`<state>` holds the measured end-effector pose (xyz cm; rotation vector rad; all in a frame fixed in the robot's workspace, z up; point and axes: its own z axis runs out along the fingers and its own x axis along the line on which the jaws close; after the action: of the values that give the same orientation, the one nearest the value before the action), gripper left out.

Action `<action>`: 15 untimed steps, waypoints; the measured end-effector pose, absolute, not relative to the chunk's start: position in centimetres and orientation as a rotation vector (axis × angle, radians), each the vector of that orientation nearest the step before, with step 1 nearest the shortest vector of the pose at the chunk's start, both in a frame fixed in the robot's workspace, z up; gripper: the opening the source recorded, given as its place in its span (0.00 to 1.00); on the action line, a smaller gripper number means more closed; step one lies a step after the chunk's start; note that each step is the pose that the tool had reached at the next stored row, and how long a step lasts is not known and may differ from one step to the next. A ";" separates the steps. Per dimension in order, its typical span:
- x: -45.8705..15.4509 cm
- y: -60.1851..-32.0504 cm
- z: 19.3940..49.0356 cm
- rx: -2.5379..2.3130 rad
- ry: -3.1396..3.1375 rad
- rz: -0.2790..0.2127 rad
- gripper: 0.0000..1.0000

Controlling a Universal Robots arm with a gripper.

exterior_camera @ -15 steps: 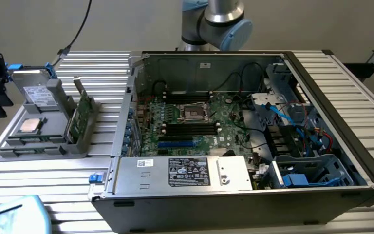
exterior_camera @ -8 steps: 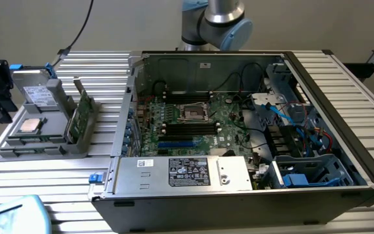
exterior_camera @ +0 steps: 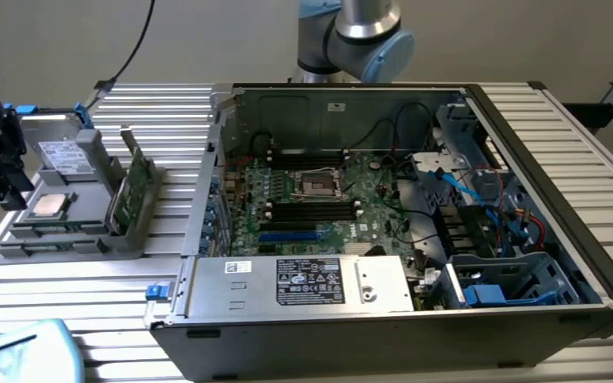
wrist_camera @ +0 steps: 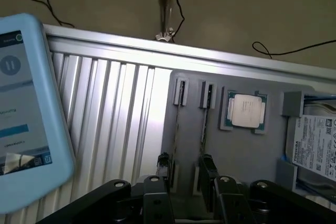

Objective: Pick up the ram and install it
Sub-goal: 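Pick up the ram and move it above insertion slot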

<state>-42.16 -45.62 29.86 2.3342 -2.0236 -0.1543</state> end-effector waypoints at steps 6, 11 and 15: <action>-42.0 -45.7 28.8 2.356 -1.996 -0.153 0.37; -42.0 -45.7 27.9 2.355 -1.997 -0.153 0.37; -42.0 -45.7 27.1 2.332 -2.026 -0.154 0.37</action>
<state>-41.96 -45.71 27.13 2.3323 -2.0259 -0.1543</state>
